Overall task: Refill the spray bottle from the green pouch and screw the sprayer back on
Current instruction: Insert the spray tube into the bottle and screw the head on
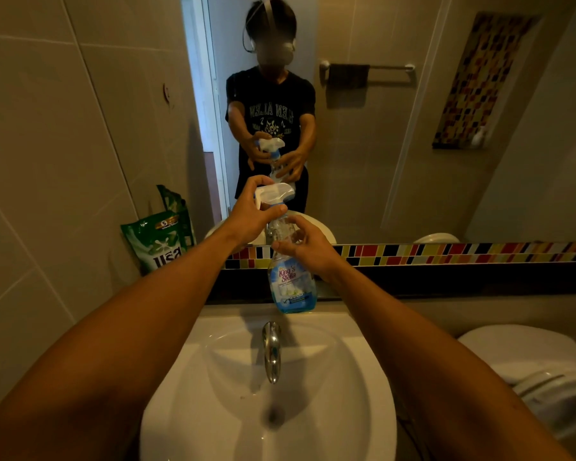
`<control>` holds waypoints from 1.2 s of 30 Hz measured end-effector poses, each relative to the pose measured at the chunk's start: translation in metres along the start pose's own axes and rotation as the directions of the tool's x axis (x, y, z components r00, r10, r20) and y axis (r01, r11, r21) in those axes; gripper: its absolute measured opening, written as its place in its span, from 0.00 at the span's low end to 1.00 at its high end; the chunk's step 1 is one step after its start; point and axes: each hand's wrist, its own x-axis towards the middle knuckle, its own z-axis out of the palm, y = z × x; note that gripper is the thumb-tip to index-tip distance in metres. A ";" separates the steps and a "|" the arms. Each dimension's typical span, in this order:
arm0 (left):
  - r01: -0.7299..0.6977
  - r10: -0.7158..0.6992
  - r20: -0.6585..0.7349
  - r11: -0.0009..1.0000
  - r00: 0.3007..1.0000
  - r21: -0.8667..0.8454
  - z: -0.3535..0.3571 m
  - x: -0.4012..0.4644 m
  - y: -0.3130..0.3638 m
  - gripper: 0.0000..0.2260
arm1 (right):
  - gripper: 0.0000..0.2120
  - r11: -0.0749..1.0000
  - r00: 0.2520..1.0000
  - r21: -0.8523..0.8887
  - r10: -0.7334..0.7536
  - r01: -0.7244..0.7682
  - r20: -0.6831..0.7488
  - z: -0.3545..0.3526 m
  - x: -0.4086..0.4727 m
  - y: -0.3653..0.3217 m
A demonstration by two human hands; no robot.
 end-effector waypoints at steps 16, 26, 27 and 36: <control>-0.001 0.000 0.023 0.999 1.000 0.038 -0.004 0.000 0.000 0.25 | 0.27 1.000 1.000 0.024 -0.006 0.006 -0.002 0.002 -0.002 0.000; -0.024 0.024 -0.007 0.999 1.000 0.026 0.000 -0.004 -0.001 0.25 | 0.30 1.000 1.000 0.006 0.006 -0.006 -0.004 0.003 -0.002 0.000; -0.023 0.024 -0.009 0.999 1.000 0.038 0.000 -0.003 0.000 0.24 | 0.30 1.000 1.000 0.006 0.001 -0.001 -0.006 0.003 -0.002 0.000; -0.022 0.022 0.035 1.000 0.999 -0.007 0.003 -0.005 0.002 0.26 | 0.30 1.000 1.000 0.007 -0.014 0.014 -0.013 -0.003 -0.005 -0.001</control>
